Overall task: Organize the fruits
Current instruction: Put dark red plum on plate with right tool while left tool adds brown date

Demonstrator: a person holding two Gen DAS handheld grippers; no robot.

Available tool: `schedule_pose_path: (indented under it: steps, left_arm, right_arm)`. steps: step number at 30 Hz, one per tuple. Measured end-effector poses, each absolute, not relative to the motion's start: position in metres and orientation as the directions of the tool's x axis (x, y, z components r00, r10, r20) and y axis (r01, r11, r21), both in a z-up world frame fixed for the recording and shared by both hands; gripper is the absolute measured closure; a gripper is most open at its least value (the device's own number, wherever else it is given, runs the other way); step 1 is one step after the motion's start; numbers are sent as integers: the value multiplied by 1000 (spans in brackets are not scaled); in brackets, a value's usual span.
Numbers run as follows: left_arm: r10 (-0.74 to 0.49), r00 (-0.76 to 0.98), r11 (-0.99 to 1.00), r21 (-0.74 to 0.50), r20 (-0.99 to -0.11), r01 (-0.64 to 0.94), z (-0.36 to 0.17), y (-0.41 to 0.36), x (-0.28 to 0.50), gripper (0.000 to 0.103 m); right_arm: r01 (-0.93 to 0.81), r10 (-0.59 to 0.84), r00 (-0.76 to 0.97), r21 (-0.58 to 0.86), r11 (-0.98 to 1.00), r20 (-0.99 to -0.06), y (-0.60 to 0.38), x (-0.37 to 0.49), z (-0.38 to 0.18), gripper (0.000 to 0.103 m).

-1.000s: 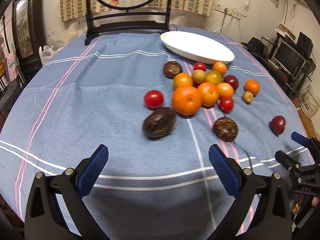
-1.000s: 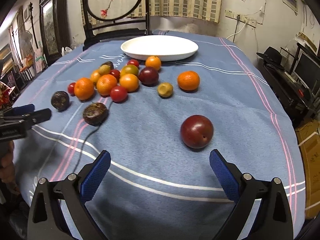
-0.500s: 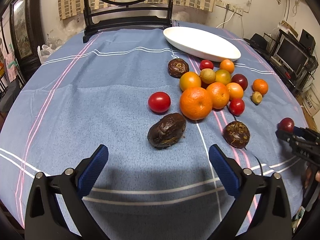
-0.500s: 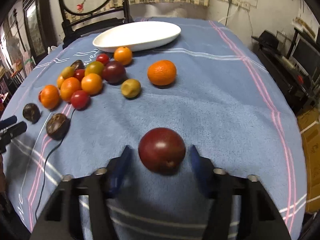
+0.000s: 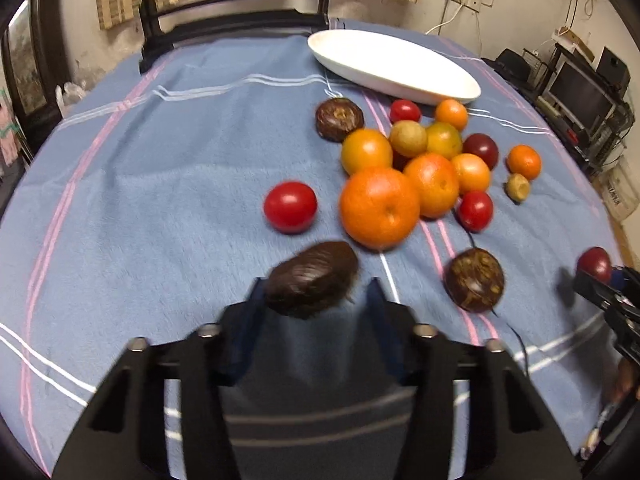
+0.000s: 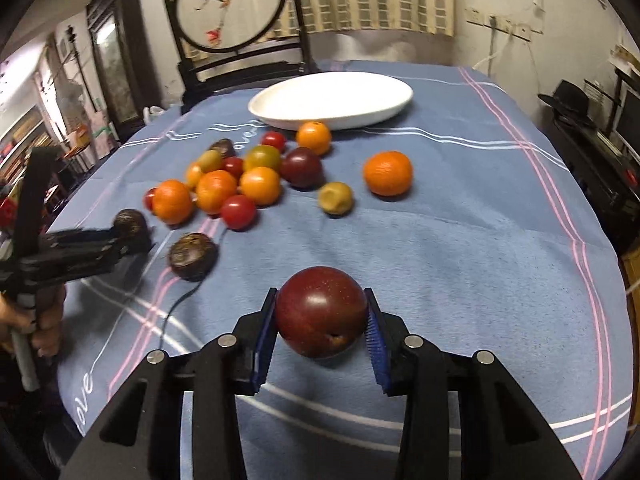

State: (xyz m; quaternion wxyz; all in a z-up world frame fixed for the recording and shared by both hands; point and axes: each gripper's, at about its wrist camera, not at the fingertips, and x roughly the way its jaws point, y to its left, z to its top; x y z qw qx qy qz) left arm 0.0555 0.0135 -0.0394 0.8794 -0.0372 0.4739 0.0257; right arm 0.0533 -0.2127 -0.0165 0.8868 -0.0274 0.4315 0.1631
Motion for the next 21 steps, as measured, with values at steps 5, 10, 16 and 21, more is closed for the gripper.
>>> schedule_pose_path:
  steps: [5, 10, 16, 21]
  left_arm:
    - [-7, 559, 997, -47, -829, -58, -32, 18, 55, 61]
    - [-33, 631, 998, -54, -775, -15, 8, 17, 69, 61]
    - [-75, 691, 997, -67, -719, 39, 53, -7, 145, 61]
    - [-81, 648, 994, -113, -757, -9, 44, -11, 226, 61]
  right_arm:
    - [-351, 298, 576, 99, 931, -761, -206, 51, -8, 62]
    - [-387, 324, 601, 88, 918, -731, -196, 66, 14, 62]
    - [-404, 346, 673, 67, 912, -654, -168, 129, 55, 62]
    - [-311, 249, 692, 32, 950, -678, -153, 208, 42, 62]
